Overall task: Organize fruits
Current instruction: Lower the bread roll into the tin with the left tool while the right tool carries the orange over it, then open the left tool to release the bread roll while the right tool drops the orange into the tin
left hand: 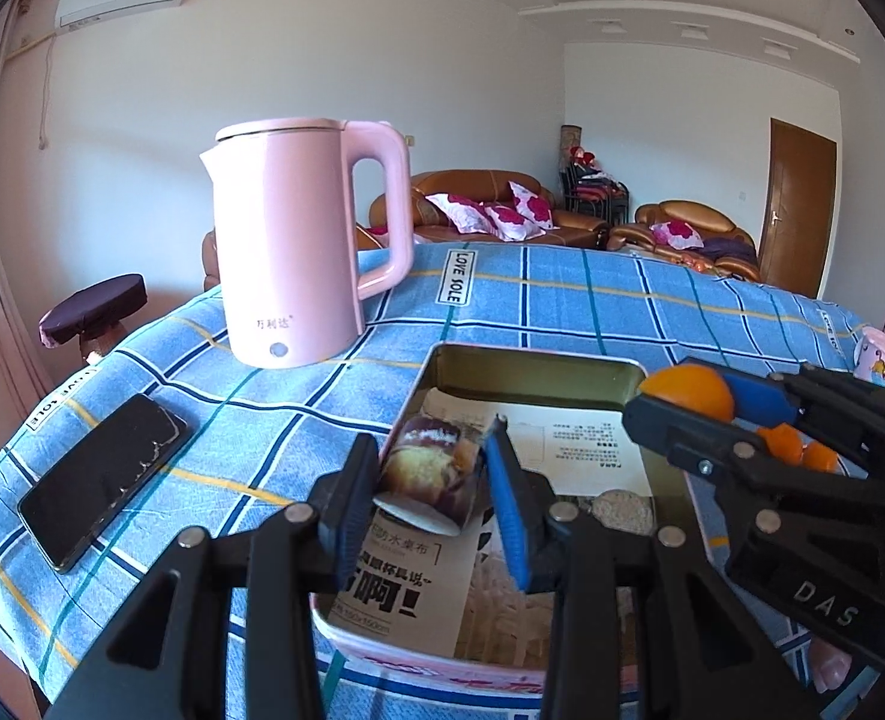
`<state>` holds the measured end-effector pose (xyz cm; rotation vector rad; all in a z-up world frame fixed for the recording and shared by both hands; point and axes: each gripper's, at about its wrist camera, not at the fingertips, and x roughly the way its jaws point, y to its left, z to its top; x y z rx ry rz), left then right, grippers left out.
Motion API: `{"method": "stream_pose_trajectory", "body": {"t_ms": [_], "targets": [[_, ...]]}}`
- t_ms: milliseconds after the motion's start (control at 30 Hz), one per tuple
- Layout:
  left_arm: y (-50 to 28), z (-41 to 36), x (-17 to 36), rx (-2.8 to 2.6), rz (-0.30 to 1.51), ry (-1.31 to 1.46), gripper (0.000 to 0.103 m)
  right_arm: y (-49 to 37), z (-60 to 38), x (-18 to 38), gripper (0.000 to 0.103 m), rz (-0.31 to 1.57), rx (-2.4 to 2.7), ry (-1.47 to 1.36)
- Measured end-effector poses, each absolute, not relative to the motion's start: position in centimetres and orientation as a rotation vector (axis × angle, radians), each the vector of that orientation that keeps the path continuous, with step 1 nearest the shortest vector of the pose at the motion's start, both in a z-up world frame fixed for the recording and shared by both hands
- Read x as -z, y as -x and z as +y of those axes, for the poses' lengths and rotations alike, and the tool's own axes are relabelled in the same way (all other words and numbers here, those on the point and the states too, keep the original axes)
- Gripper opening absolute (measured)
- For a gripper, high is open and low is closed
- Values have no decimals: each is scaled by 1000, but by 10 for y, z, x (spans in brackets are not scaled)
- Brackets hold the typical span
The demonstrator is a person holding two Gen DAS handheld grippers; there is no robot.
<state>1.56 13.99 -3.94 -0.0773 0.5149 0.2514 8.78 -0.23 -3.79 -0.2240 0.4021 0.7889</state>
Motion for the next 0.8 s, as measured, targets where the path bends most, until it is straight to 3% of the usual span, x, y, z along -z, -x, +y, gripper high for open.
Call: {"method": "stream_pose_trajectory", "body": {"t_ms": [800], "targets": [[-25,142,53,-261,595,49,40,-109,19,62,38,568,-797,269]]}}
